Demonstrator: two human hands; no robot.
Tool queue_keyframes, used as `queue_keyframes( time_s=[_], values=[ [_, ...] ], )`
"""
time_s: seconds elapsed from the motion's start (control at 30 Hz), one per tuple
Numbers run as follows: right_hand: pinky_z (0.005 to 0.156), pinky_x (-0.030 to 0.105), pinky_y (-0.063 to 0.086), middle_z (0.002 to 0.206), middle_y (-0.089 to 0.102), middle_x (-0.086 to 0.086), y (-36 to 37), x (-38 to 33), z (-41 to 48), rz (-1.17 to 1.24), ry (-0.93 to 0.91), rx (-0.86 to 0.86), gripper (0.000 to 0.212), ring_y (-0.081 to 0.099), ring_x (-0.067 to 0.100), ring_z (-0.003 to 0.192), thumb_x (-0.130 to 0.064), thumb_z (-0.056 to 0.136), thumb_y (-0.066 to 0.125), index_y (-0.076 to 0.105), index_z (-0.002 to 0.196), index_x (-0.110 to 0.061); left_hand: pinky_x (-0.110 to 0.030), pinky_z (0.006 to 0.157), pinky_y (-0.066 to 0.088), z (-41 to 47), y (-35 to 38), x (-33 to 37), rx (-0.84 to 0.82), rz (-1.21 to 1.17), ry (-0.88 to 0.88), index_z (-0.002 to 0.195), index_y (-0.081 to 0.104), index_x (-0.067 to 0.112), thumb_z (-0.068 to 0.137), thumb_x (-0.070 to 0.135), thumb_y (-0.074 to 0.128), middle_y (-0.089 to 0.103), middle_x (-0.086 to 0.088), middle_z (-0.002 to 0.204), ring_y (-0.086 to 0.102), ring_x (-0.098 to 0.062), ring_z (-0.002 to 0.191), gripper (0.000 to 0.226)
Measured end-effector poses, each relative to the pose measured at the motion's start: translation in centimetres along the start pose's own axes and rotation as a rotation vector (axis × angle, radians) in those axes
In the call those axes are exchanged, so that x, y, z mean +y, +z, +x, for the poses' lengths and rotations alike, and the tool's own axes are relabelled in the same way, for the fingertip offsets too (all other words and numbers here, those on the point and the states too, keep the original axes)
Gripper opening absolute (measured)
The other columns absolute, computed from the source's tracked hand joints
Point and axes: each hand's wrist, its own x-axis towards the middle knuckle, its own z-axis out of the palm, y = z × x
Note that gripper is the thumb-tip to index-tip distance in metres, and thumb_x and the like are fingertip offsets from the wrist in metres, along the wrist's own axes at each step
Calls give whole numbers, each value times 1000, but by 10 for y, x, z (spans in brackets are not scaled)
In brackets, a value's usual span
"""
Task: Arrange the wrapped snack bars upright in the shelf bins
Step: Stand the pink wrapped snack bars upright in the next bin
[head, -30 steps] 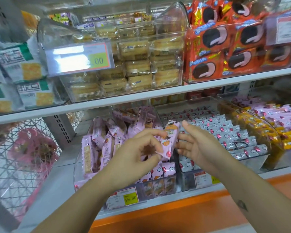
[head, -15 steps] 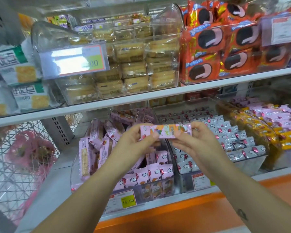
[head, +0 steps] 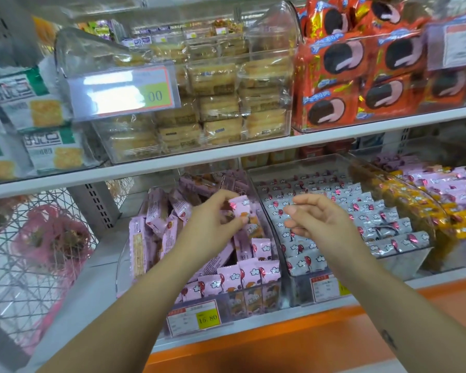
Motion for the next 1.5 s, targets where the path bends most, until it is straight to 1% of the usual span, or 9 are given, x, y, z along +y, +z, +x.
queue_keyframes(
  time_s=[0.4,0.5,0.57,0.7,0.83,0.93,1.1,1.33,1.5],
  values=[
    [78,23,49,89,66,-13,0,8,3,-244,-74,-108,11,62,2,84,-21,88,63,64,90,-32,-18,70,38,8,19,-9,-520,301,-42,80,58,6,102,23,35,56,-8,89,53,-22,85,35],
    [77,35,55,86,67,-11,-2,9,3,-277,-70,-110,10,66,17,81,-24,88,63,66,94,-31,-17,80,42,15,8,-6,-431,281,-70,119,62,18,101,24,37,57,1,126,57,-7,98,32],
    [79,41,55,84,67,-12,-2,8,2,-271,-62,-107,10,66,28,85,-24,88,63,66,94,-31,-11,62,41,21,3,-3,-295,266,-49,120,62,23,99,24,44,60,5,122,56,6,72,28],
    [81,49,52,83,68,-12,-1,7,1,-259,-49,-110,10,61,42,92,-23,88,63,66,95,-30,-21,82,46,40,6,11,-145,495,164,114,66,22,95,18,52,67,5,114,59,-6,89,25],
    [80,43,55,85,69,-12,-3,10,5,-247,-52,-111,10,65,31,89,-24,87,64,66,93,-32,-33,82,52,60,12,14,-246,832,278,126,57,29,94,23,52,64,8,120,59,-15,105,33],
    [78,32,54,87,68,-15,-6,12,5,-230,-61,-122,10,66,8,81,-24,87,64,66,91,-33,-33,79,52,66,16,10,-270,767,210,130,47,29,91,21,55,65,13,115,60,-12,101,40],
    [79,47,55,89,67,-15,-10,11,4,-217,-59,-139,11,62,40,90,-22,88,63,67,96,-28,-29,83,46,56,6,-1,-276,800,237,110,58,32,89,33,58,64,13,108,57,-11,103,21],
    [88,34,54,93,66,-16,-5,9,3,-244,-55,-141,11,66,7,84,-21,88,63,67,96,-27,-40,109,17,45,1,-15,-378,1198,422,130,50,39,89,29,57,48,10,133,32,-20,130,43],
    [84,38,55,89,68,-14,-5,10,1,-258,-53,-140,11,66,18,86,-22,88,63,66,94,-30,-41,110,14,45,0,-18,-393,1099,412,117,55,35,83,39,63,52,15,126,30,-17,131,35]
  ],
)
